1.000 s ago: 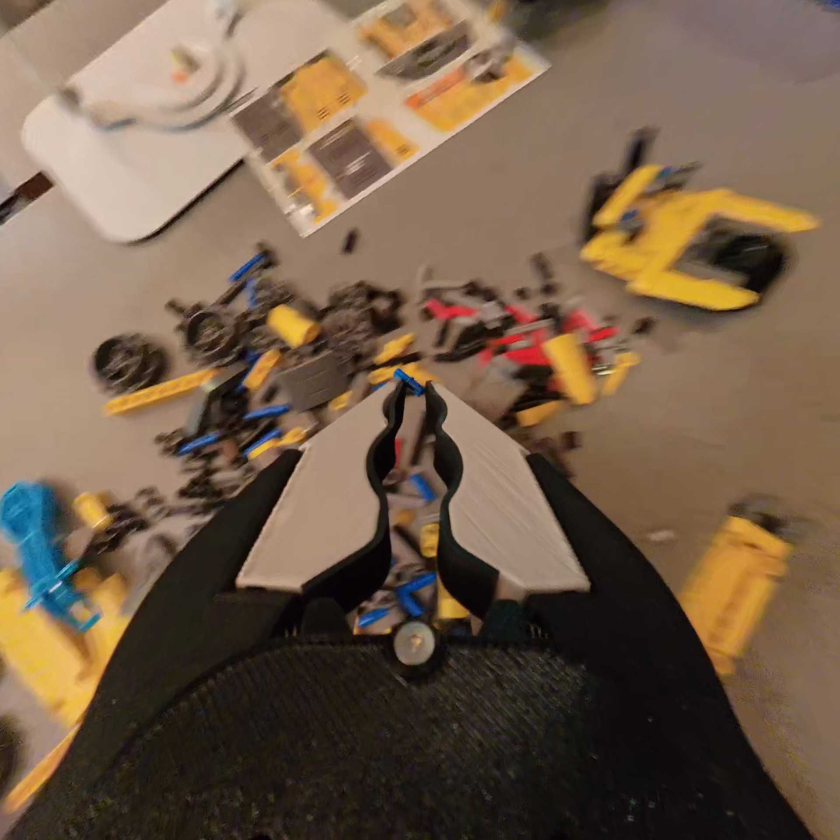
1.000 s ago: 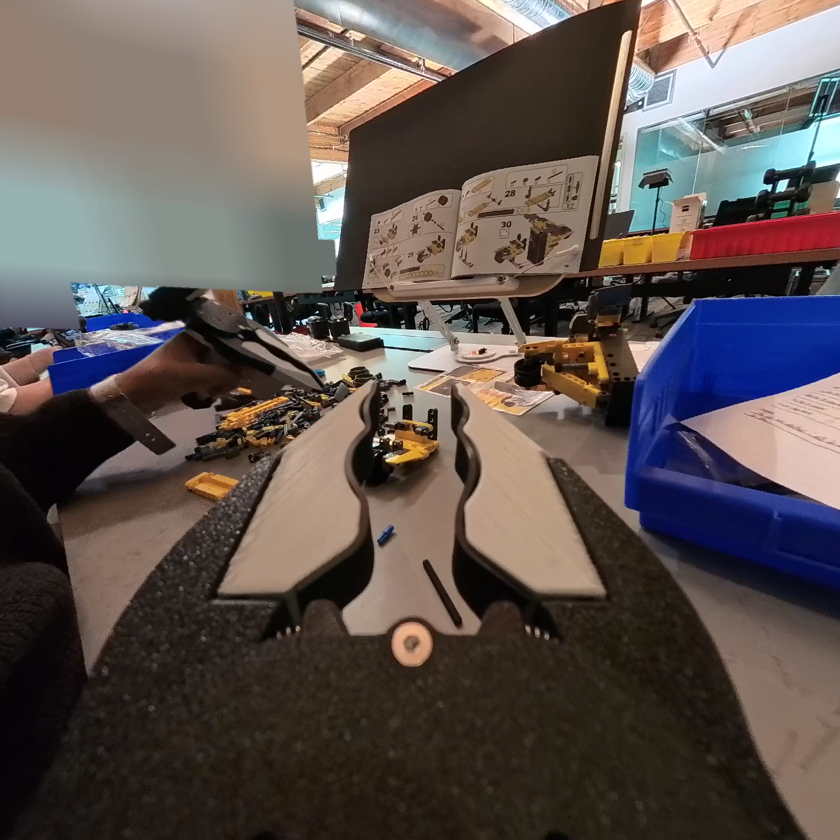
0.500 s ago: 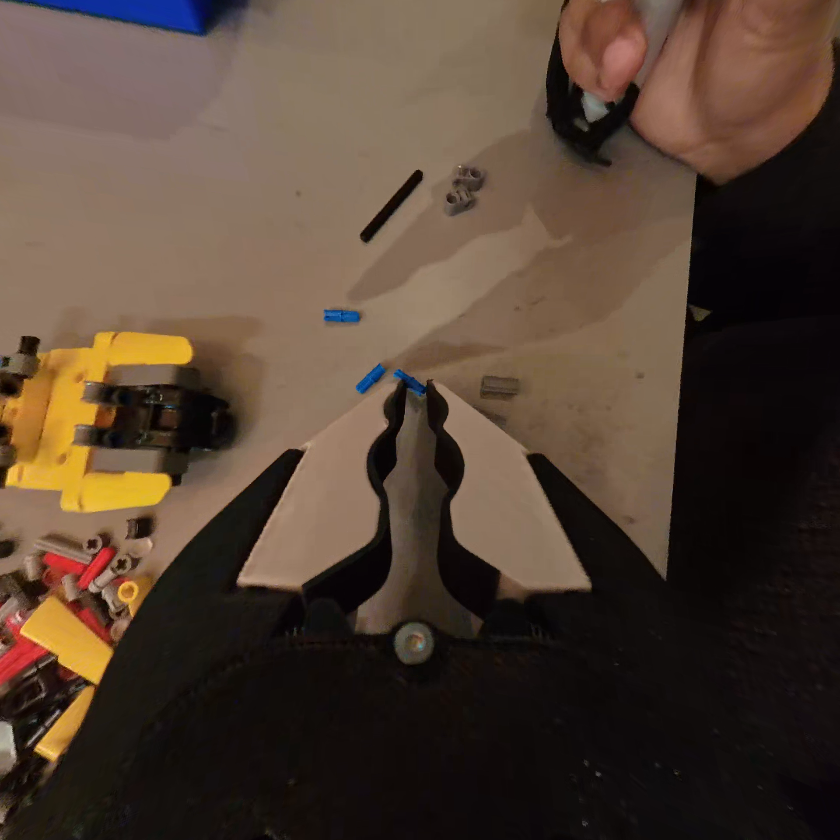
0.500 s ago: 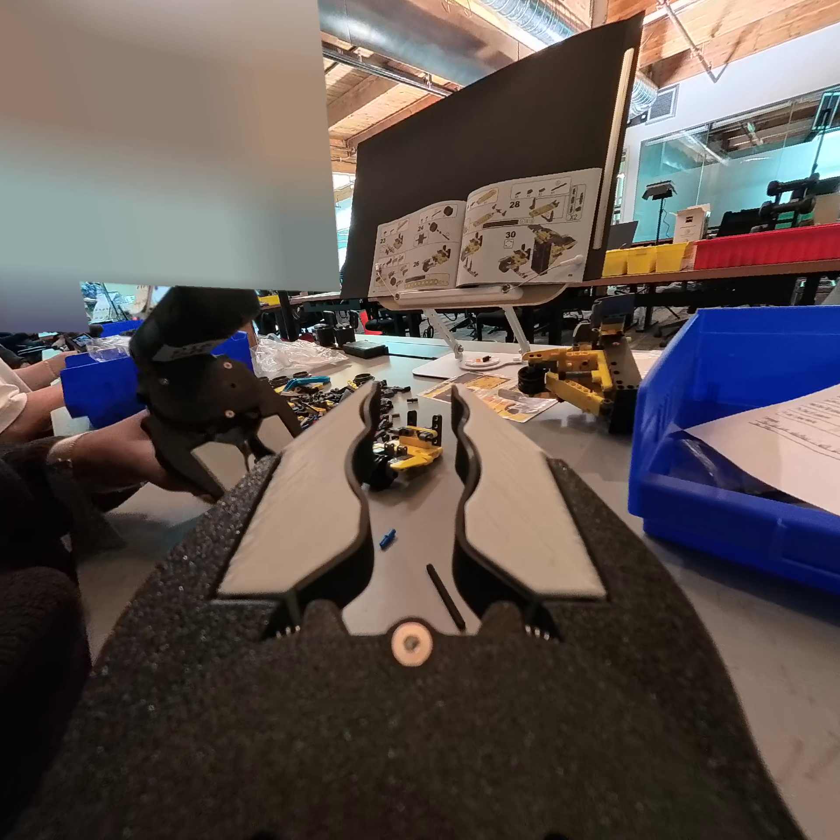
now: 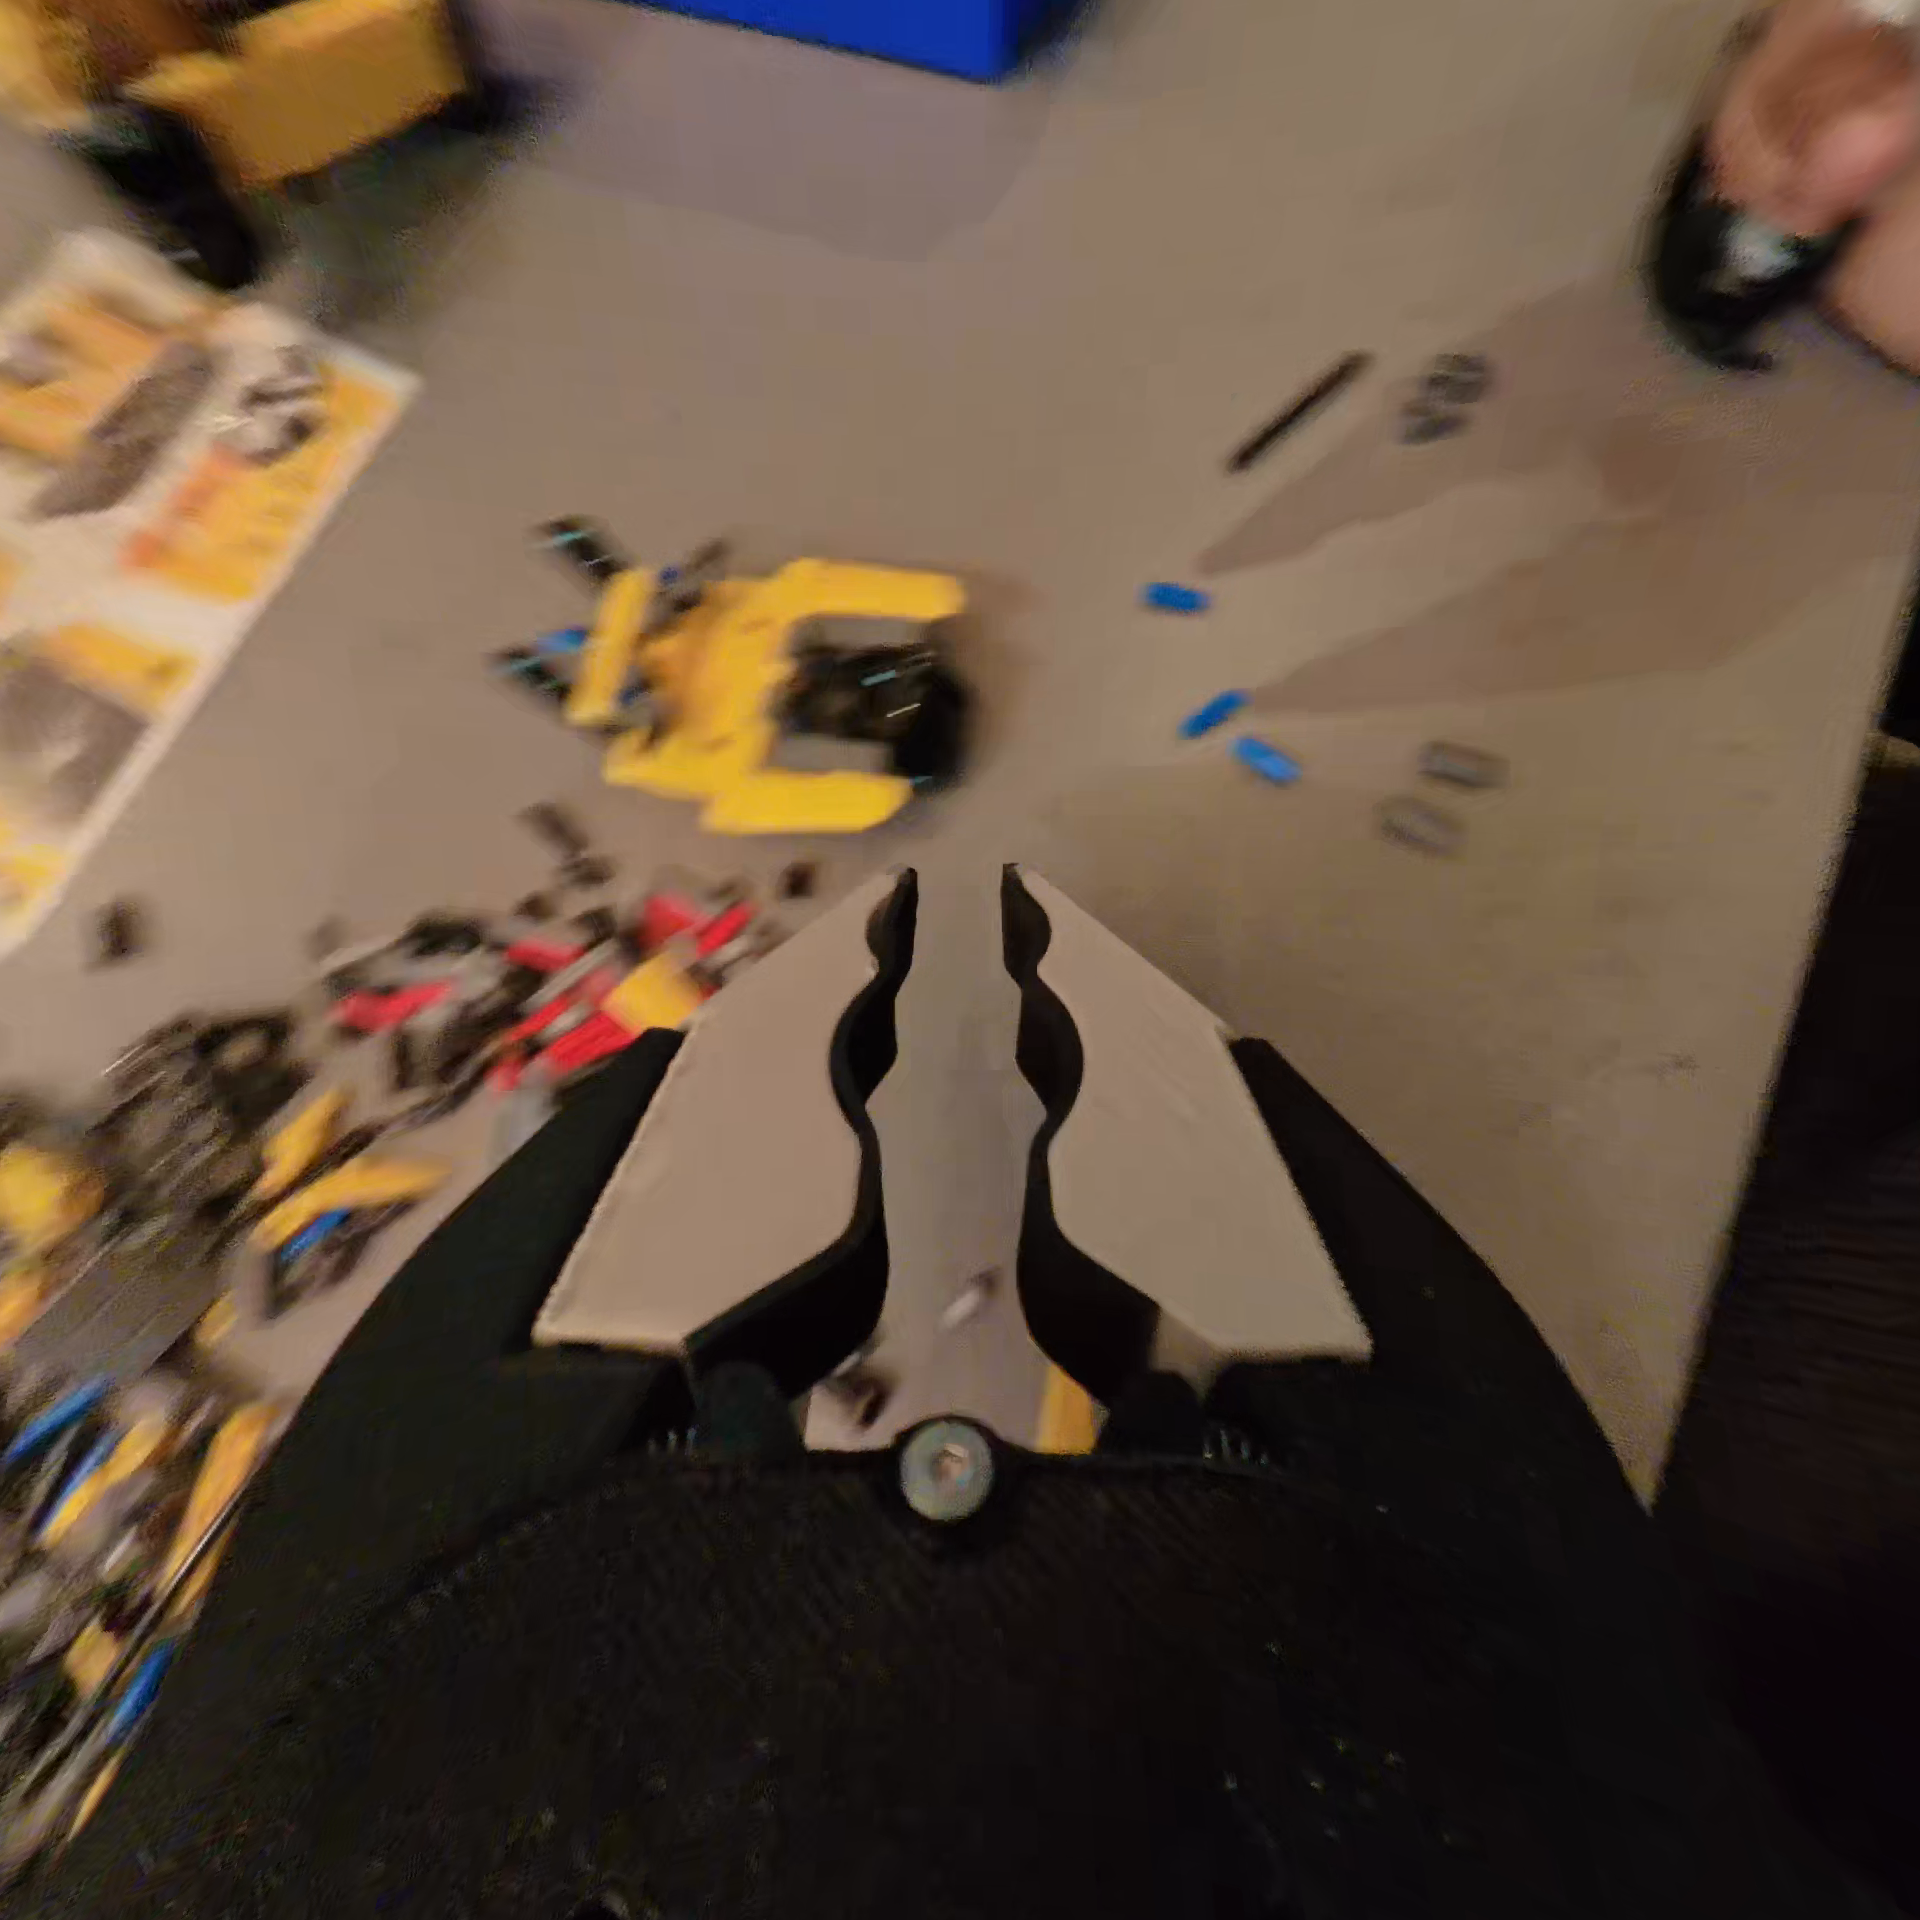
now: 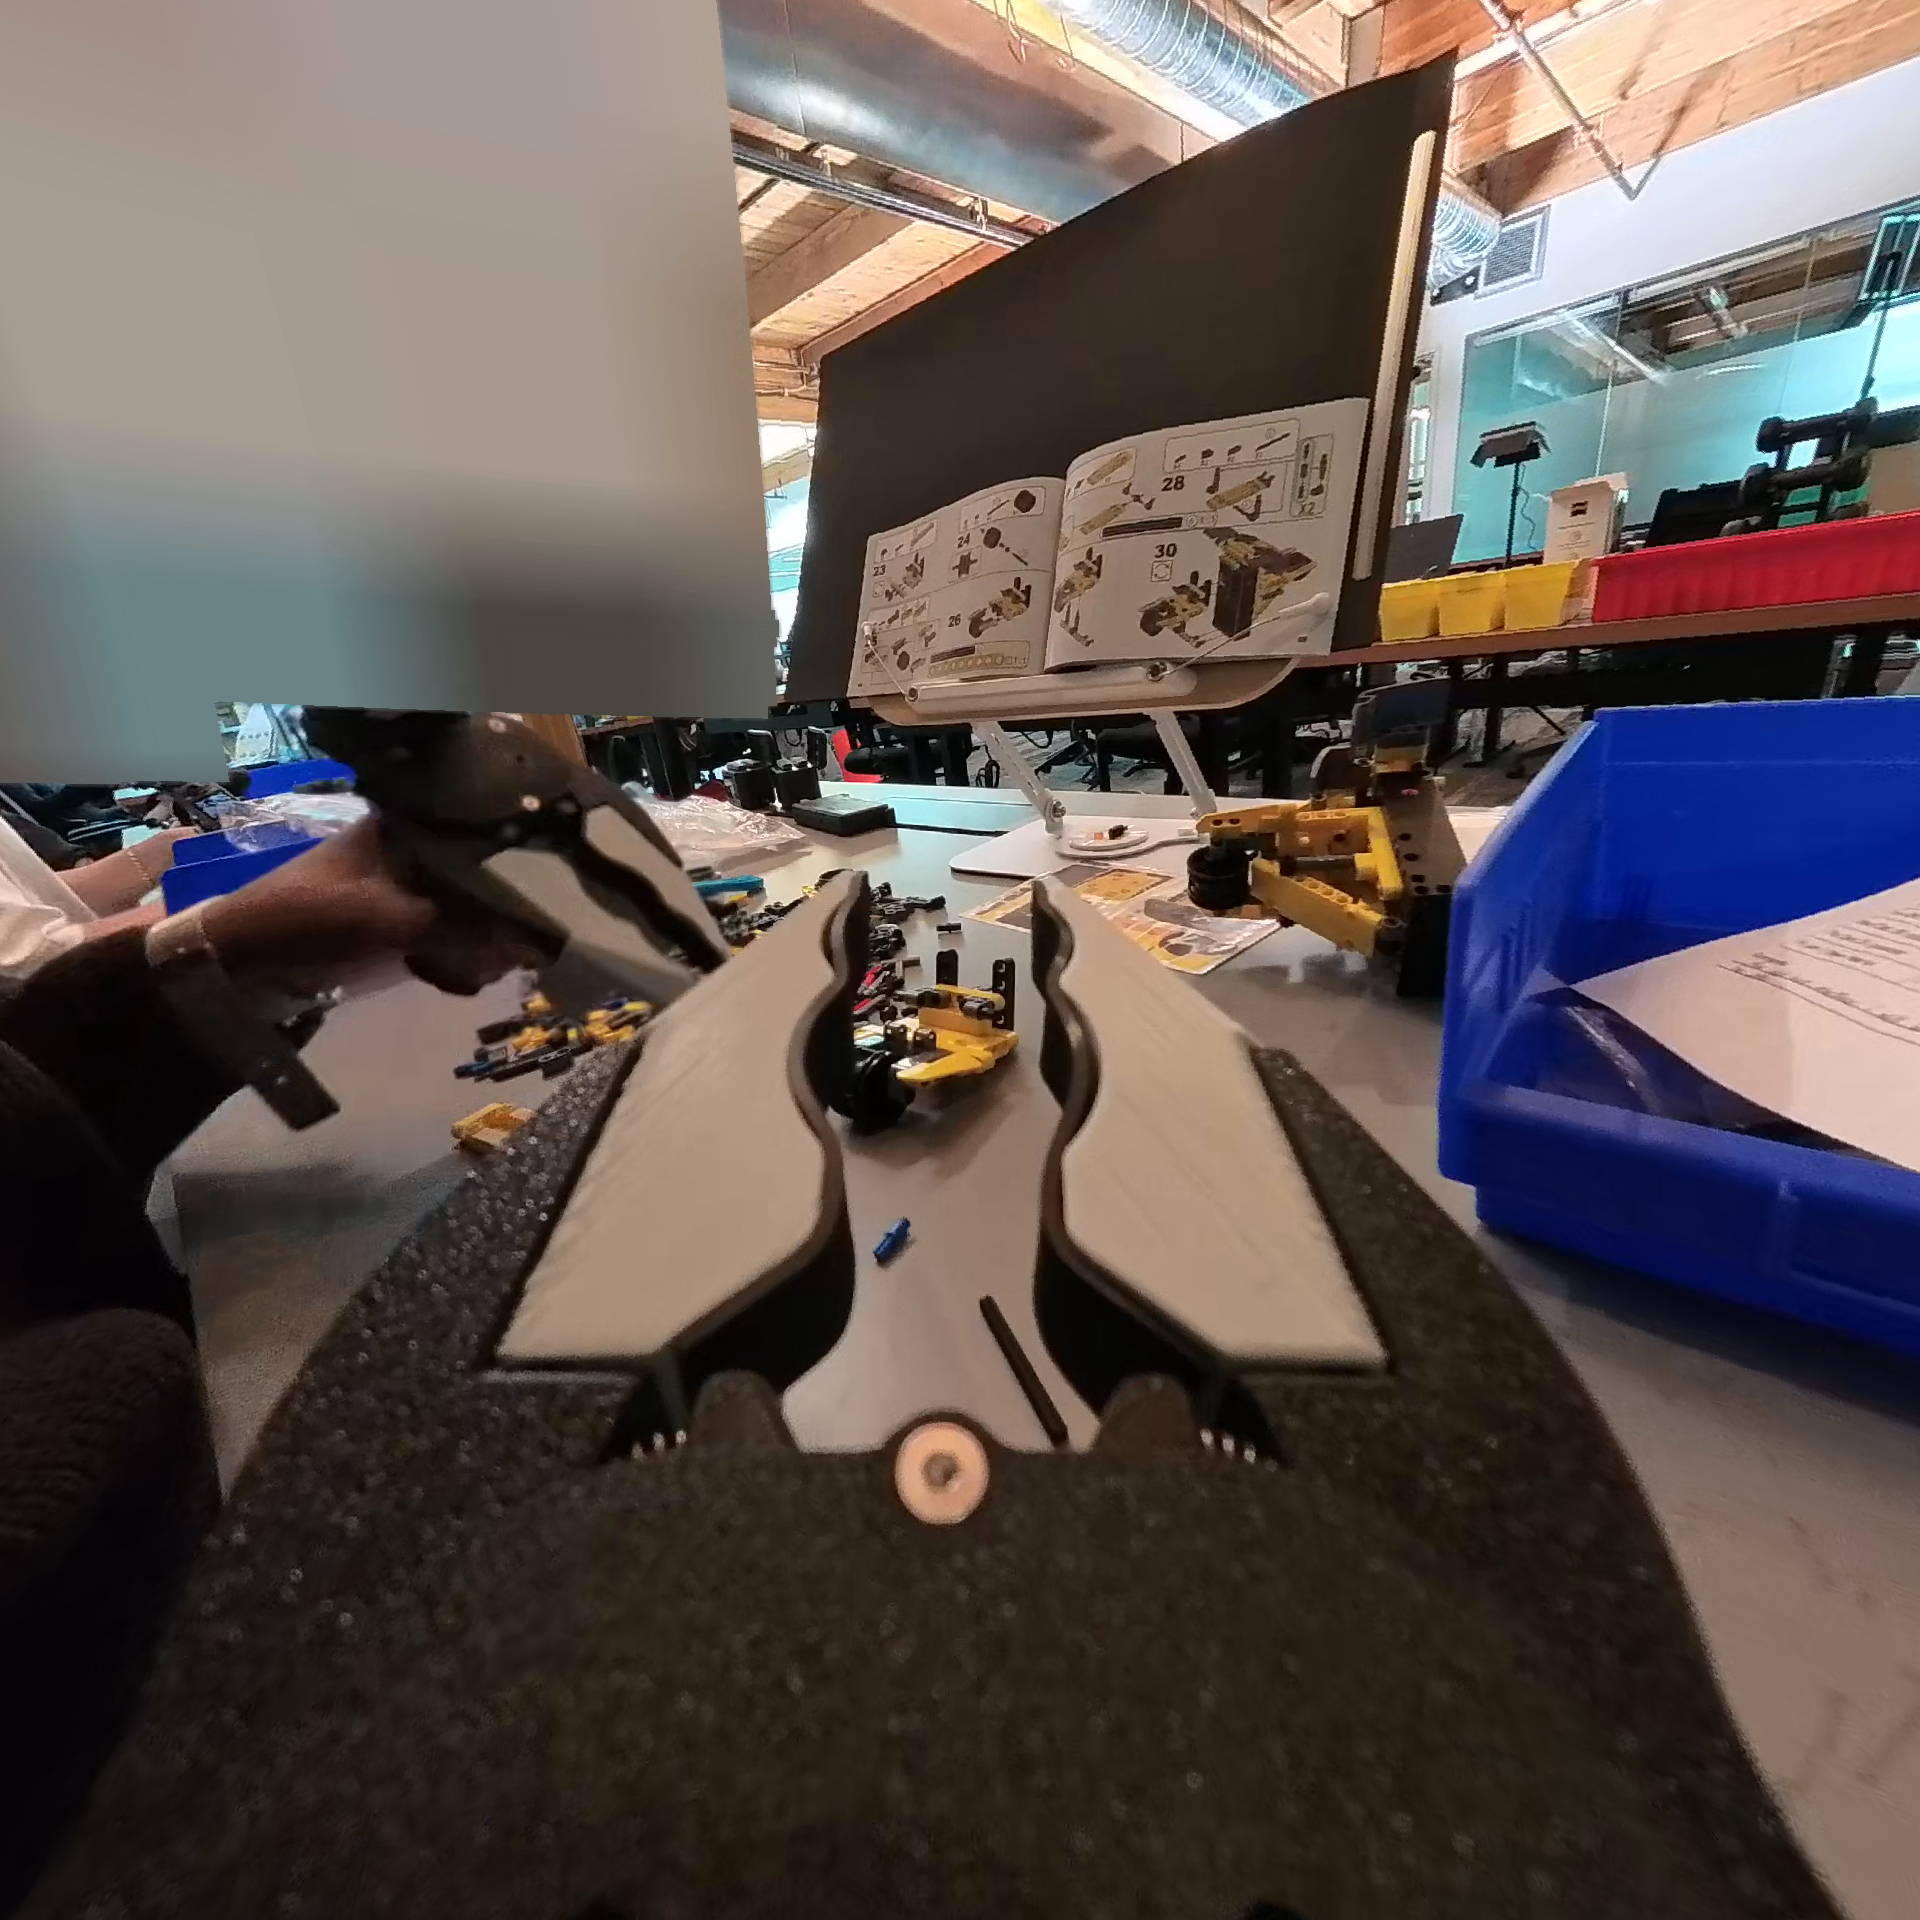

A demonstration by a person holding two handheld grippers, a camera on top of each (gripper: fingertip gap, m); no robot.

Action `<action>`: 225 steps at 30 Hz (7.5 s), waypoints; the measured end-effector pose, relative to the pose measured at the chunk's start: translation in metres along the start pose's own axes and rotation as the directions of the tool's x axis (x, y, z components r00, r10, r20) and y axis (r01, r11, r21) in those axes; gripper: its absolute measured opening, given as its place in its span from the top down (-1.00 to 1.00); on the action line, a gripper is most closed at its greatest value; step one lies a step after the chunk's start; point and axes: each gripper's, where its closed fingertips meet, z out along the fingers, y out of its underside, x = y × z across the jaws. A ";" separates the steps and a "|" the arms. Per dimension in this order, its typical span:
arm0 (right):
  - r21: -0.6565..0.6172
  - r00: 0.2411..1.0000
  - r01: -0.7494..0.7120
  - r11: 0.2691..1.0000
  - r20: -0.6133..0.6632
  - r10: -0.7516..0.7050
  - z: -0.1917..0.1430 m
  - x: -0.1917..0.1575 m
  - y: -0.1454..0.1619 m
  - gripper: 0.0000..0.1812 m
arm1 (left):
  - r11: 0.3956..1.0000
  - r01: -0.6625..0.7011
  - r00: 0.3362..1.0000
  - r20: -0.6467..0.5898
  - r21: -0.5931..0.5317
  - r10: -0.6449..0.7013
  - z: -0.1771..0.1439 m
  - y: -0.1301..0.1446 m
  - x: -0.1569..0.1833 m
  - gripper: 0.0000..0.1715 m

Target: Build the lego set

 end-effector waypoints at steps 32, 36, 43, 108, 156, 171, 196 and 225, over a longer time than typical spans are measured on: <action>-0.001 1.000 -0.016 1.000 -0.005 0.016 0.001 0.003 0.001 0.66 | 0.933 0.356 0.872 0.375 -0.043 -0.316 -0.014 0.085 -0.154 0.84; 0.002 1.000 -0.014 1.000 -0.006 0.014 0.000 0.003 0.000 0.66 | 0.948 0.300 0.879 0.417 -0.105 -0.232 -0.012 0.085 -0.152 0.86; 0.002 1.000 -0.017 1.000 -0.005 0.017 0.001 0.003 0.000 0.66 | 0.949 0.280 0.892 0.406 -0.145 -0.201 -0.009 0.086 -0.145 0.88; 0.017 1.000 -0.020 1.000 -0.001 0.020 0.003 0.001 -0.003 0.65 | 0.997 0.024 0.984 -0.172 -0.075 -0.037 0.053 0.002 0.065 0.97; -0.094 0.885 0.458 0.884 0.144 -0.443 0.060 -0.114 0.021 0.92 | 0.403 0.911 0.173 -0.967 0.086 -0.185 -0.068 -0.086 0.066 1.00; -0.130 0.894 0.374 0.918 0.312 -0.320 0.044 -0.113 0.031 0.92 | 0.516 0.850 0.255 -0.940 0.105 -0.229 -0.059 -0.085 0.080 0.86; -0.113 0.773 0.635 0.764 0.070 -0.631 0.058 -0.107 0.026 0.78 | 0.349 0.931 0.199 -0.954 0.112 -0.225 -0.063 -0.085 0.058 1.00; -0.109 0.880 0.474 0.874 0.104 -0.464 0.047 -0.102 0.016 0.96 | 0.447 0.883 0.279 -0.926 0.142 -0.256 -0.058 -0.084 0.068 0.89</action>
